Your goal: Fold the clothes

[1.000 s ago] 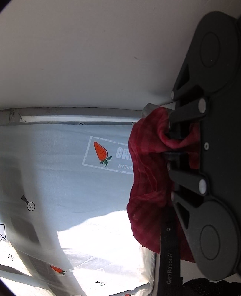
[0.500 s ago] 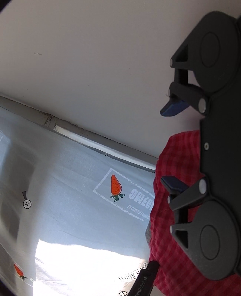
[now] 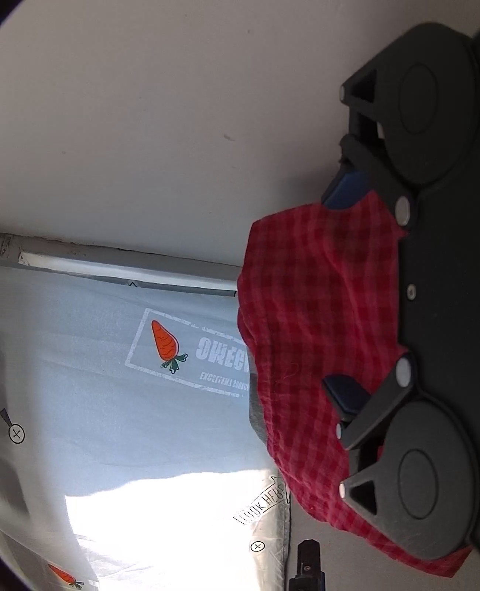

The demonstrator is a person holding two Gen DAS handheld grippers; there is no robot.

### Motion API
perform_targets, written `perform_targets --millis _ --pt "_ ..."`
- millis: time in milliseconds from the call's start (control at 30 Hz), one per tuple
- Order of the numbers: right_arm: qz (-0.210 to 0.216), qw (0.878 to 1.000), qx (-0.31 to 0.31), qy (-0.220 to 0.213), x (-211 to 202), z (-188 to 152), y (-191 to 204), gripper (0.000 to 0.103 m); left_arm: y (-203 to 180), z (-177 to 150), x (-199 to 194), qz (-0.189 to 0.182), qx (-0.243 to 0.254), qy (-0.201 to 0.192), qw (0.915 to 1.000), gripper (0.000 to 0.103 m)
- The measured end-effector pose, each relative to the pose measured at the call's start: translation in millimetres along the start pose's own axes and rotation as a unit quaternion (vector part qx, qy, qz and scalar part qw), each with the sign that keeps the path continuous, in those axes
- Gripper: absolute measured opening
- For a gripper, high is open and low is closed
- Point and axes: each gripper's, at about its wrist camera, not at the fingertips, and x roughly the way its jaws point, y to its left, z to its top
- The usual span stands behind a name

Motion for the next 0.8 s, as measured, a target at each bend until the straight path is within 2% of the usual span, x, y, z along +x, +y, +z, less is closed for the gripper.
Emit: perform_targets --millis 67,267,433,567,633,800 --pt "0.003 1.0 -0.003 -0.017 -21.7 3.0 3.5 0.102 7.3 3.1 -33.9 0.009 0.009 -0.027 0.9996 0.09" --pt "-0.005 0.998 0.039 -0.059 -86.9 2.7 20.9 0.103 21.2 0.7 -141.2 0.007 0.025 -0.097 0.9949 0.103" --pt "0.024 0.996 0.06 -0.064 -142.4 -1.1 43.1 0.103 24.5 -11.9 -226.7 0.03 -0.027 -0.154 0.9873 0.103" --pt "0.04 0.997 0.032 -0.056 -180.8 -6.9 67.7 0.103 29.4 -25.2 -285.3 0.06 -0.029 -0.204 0.9768 0.103" --pt "0.058 0.996 0.019 -0.061 -203.6 -12.1 80.4 0.103 31.2 -27.7 -307.1 0.084 -0.009 -0.201 0.9759 0.103" --pt "0.127 0.99 -0.001 -0.062 -261.5 -19.6 113.9 0.103 53.0 -33.6 -349.3 0.132 0.016 -0.157 0.9787 0.103"
